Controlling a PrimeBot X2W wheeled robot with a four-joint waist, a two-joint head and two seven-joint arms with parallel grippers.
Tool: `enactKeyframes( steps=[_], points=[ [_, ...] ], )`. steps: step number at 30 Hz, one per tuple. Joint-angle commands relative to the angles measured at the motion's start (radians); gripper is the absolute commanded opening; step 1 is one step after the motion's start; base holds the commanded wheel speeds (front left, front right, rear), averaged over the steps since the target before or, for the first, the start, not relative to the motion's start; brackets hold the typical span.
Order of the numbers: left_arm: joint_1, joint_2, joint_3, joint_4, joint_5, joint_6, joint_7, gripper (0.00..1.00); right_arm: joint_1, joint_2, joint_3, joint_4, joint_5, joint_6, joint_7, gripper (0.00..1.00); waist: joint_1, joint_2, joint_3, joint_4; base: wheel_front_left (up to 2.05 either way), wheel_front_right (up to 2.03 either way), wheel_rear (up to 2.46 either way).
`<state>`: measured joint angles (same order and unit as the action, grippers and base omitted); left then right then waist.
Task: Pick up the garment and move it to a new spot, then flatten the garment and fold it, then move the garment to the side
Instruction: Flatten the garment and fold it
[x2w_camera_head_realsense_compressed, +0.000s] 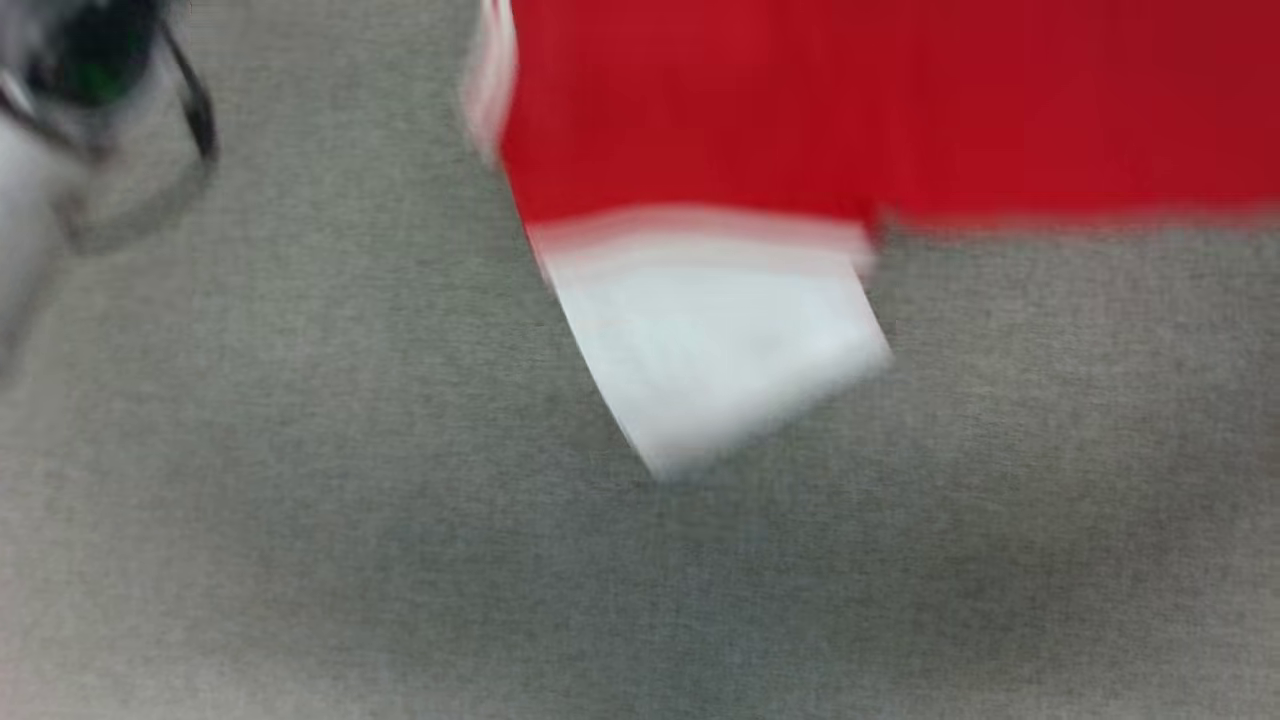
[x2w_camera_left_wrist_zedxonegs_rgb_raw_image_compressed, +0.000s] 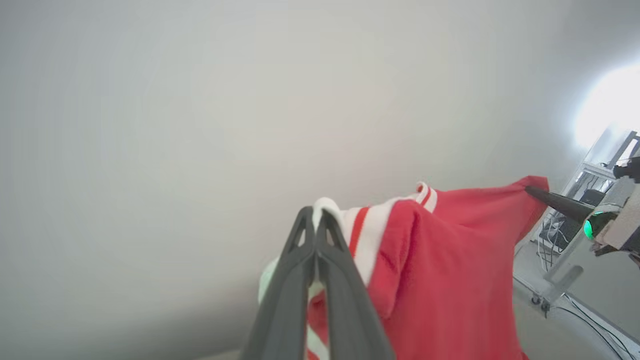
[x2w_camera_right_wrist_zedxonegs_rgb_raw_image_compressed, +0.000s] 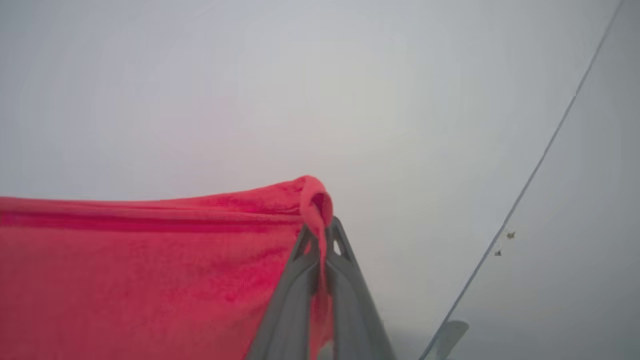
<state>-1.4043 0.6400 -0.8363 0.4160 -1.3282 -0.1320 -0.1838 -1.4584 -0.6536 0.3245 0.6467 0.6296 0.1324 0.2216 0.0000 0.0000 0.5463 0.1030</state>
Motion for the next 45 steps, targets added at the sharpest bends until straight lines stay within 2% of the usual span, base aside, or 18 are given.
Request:
enactKeyframes(
  steps=[1,5,8,10,15,19,22,27,34,39,45],
  points=[
    [-0.087,-0.016,0.025,0.074,0.022,0.003,-0.019,0.0,-0.062,0.015,-0.034,0.037,-0.041,-0.004,-0.049,0.0,0.0,0.0,0.011,-0.023,0.0,0.0,0.0],
    [-0.256,-0.072,0.091,0.197,0.04,0.003,-0.063,0.0,-0.19,0.068,-0.094,0.121,-0.116,-0.004,-0.157,0.0,0.0,0.0,0.008,-0.04,0.0,0.0,0.0],
    [-0.29,-0.098,0.122,0.228,0.042,0.003,-0.076,0.0,-0.215,0.106,-0.104,0.18,-0.134,-0.004,-0.184,0.0,0.0,0.0,-0.004,-0.048,0.0,0.0,0.0],
    [-0.252,-0.107,0.115,0.211,0.022,0.003,-0.079,0.0,-0.199,0.117,-0.085,0.206,-0.133,-0.004,-0.181,0.0,0.0,0.0,-0.009,-0.052,0.0,0.0,0.0],
    [-0.117,-0.087,0.082,0.15,-0.027,0.003,-0.081,0.0,-0.109,0.122,-0.03,0.23,-0.099,-0.003,-0.169,0.0,0.0,0.0,-0.018,-0.056,0.0,0.0,0.0],
    [0.083,-0.052,0.046,0.035,-0.076,0.003,-0.082,0.0,0.031,0.095,0.041,0.191,-0.025,-0.003,-0.149,0.0,0.0,0.0,-0.021,-0.058,0.0,0.0,0.0],
    [0.236,-0.026,0.043,-0.061,-0.101,0.003,-0.082,0.0,0.163,0.057,0.088,0.125,0.047,-0.003,-0.127,0.0,0.0,0.0,-0.027,-0.055,0.0,0.0,0.0],
    [0.489,0.0,0.062,-0.216,-0.086,0.003,-0.082,0.0,0.431,-0.052,0.143,-0.046,0.183,-0.003,-0.074,0.0,0.0,0.0,-0.06,-0.042,0.0,0.0,0.0],
    [0.751,0.069,0.08,-0.366,-0.023,0.003,-0.082,0.0,0.757,-0.18,0.127,-0.333,0.33,-0.003,0.046,0.0,0.0,0.0,-0.125,-0.062,0.0,0.0,0.0],
    [0.901,0.121,0.093,-0.446,0.022,0.003,-0.082,0.0,0.95,-0.215,0.055,-0.497,0.371,-0.003,0.119,0.0,0.0,0.0,-0.17,-0.076,0.0,0.0,0.0],
    [1.079,0.174,0.137,-0.542,0.055,0.003,-0.082,0.0,1.211,-0.199,-0.073,-0.673,0.382,-0.003,0.178,0.0,0.0,0.0,-0.201,-0.087,0.0,0.0,0.0]
  ],
)
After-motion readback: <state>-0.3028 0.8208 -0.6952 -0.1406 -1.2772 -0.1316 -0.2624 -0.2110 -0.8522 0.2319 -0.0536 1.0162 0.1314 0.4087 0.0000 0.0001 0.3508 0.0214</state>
